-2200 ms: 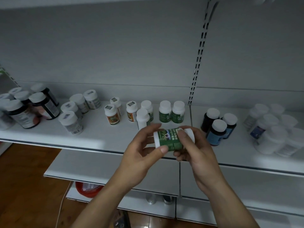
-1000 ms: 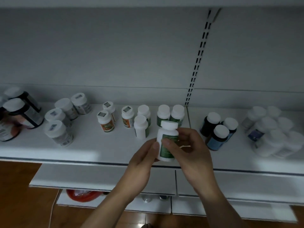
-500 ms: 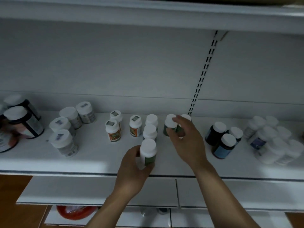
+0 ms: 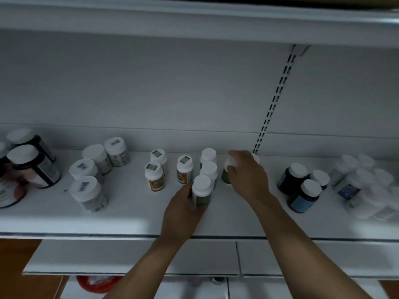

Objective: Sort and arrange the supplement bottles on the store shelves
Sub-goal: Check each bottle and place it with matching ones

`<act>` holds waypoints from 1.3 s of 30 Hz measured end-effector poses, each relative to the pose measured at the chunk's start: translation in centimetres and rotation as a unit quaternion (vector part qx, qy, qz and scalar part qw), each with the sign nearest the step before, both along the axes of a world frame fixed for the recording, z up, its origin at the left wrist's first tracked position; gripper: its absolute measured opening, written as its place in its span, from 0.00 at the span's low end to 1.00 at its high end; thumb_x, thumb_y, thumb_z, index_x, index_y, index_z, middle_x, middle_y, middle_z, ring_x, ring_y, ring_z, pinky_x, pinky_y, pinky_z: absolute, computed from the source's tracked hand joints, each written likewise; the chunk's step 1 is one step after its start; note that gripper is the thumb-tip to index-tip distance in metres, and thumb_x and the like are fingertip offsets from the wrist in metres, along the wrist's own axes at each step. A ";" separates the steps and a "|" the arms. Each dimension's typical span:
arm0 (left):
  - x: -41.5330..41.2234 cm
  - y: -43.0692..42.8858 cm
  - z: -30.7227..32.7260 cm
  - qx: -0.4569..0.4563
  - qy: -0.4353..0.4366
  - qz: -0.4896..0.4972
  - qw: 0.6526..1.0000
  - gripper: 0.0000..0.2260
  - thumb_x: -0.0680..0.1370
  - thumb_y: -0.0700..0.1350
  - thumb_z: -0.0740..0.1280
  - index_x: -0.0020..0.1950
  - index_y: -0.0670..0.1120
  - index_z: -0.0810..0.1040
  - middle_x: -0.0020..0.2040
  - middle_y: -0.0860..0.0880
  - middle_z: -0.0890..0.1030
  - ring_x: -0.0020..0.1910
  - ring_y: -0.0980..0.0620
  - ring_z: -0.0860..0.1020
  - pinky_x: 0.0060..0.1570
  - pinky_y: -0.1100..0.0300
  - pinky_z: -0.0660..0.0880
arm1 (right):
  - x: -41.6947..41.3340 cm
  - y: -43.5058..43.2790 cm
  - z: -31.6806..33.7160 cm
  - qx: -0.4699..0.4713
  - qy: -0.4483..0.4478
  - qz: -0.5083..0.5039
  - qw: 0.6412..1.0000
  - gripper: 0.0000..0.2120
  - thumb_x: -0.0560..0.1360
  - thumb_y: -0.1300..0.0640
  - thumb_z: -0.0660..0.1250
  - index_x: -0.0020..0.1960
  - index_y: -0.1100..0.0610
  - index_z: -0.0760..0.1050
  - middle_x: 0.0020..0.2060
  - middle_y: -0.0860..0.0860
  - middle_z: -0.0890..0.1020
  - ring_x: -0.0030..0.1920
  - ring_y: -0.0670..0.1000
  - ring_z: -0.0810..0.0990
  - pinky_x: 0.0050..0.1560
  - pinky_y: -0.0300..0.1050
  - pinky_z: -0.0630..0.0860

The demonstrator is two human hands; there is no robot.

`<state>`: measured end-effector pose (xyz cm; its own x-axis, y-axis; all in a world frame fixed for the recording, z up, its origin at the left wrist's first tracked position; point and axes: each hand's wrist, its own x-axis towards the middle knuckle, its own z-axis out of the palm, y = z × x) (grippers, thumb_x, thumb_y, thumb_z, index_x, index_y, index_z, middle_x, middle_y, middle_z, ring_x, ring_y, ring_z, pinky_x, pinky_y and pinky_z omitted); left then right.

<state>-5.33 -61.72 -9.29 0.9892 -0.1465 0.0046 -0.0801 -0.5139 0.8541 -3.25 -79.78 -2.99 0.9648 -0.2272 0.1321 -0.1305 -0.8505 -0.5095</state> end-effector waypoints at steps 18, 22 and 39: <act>-5.4 -2.2 3.7 -0.092 -0.051 -0.106 0.989 0.25 0.73 0.48 0.75 0.64 0.65 0.69 0.61 0.71 0.72 0.60 0.70 0.70 0.54 0.79 0.66 | -10.0 -0.3 1.5 0.160 -0.097 -0.001 0.982 0.19 0.72 0.51 0.75 0.61 0.46 0.76 0.40 0.34 0.73 0.41 0.31 0.74 0.42 0.22 0.67; -4.9 -4.7 4.5 -0.116 -0.007 -0.122 0.986 0.25 0.72 0.48 0.75 0.59 0.69 0.67 0.58 0.69 0.75 0.58 0.73 0.71 0.51 0.78 0.68 | -10.9 -0.4 2.5 0.141 -0.150 0.046 0.977 0.25 0.69 0.41 0.72 0.65 0.39 0.71 0.50 0.33 0.75 0.51 0.33 0.72 0.50 0.23 0.66; -6.2 -9.0 7.2 -0.230 -0.107 -0.101 0.962 0.28 0.67 0.47 0.76 0.61 0.70 0.72 0.61 0.63 0.78 0.63 0.59 0.76 0.61 0.60 0.74 | -11.5 -5.0 3.9 0.195 -0.220 0.137 0.946 0.23 0.64 0.40 0.73 0.58 0.41 0.77 0.57 0.38 0.75 0.62 0.42 0.74 0.59 0.29 0.67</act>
